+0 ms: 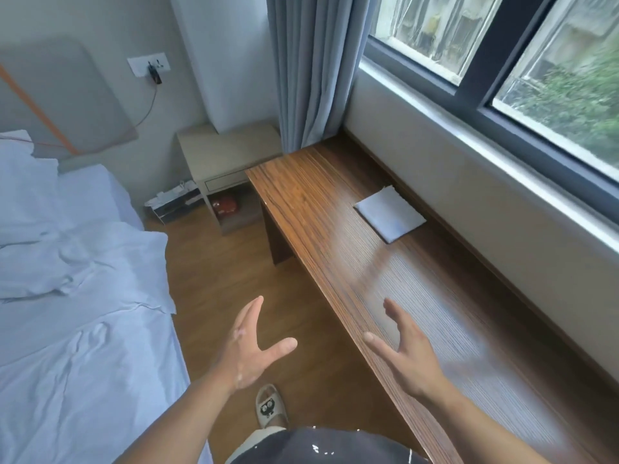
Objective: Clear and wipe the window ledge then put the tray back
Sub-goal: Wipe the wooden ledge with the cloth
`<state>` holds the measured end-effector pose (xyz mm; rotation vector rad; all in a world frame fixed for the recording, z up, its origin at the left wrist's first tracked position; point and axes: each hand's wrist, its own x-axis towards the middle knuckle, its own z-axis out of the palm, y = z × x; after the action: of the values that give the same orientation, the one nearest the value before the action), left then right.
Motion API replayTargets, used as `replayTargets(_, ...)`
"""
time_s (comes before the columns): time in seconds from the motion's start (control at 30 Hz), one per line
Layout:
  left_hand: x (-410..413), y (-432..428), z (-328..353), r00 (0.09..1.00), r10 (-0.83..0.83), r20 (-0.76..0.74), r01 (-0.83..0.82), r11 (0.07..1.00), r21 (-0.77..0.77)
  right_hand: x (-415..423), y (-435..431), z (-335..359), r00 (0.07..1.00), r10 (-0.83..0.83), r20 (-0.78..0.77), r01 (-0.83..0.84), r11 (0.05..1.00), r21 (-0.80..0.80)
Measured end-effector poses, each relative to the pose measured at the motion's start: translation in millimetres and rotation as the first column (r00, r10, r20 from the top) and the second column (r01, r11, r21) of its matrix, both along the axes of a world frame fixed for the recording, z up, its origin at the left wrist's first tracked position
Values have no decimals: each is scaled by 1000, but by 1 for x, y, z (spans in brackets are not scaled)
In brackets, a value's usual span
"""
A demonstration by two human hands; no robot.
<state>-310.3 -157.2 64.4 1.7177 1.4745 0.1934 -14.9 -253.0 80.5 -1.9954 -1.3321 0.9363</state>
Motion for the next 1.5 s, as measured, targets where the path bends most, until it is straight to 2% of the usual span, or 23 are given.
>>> replayTargets(0.13, -27, 78, 2, 996, -88, -26, 87, 996, -35, -29, 62, 1, 998, -61, 15, 61, 998, 15)
replayTargets(0.4, -33, 208, 9, 983, -175, -59, 176, 984, 11, -54, 156, -3, 988, -153, 3, 153, 988, 14)
replayTargets(0.67, -3, 309, -1, 962, -260, -81, 260, 966, -14, -21, 234, -39, 975, -222, 0, 221, 974, -37)
replayTargets(0.87, 16, 390, -2, 935, -293, -199, 284, 956, -73, 31, 302, -67, 954, -299, -19, 295, 950, -105)
replayTargets(1.17, 67, 511, -35, 812, -495, -309, 466, 869, -167, 69, 382, -91, 950, -293, 105, 308, 932, -193)
replayTargets(1.27, 82, 544, -46, 748, -561, -354, 527, 827, -196, 89, 391, -105, 929, -280, 243, 333, 919, -211)
replayTargets(1.37, 93, 576, -55, 665, -634, -394, 603, 768, -217, 117, 391, -120, 855, -317, 410, 434, 870, -235)
replayTargets(1.5, 101, 613, -64, 522, -742, -422, 720, 648, -248, 125, 387, -137, 798, -409, 443, 560, 774, -294)
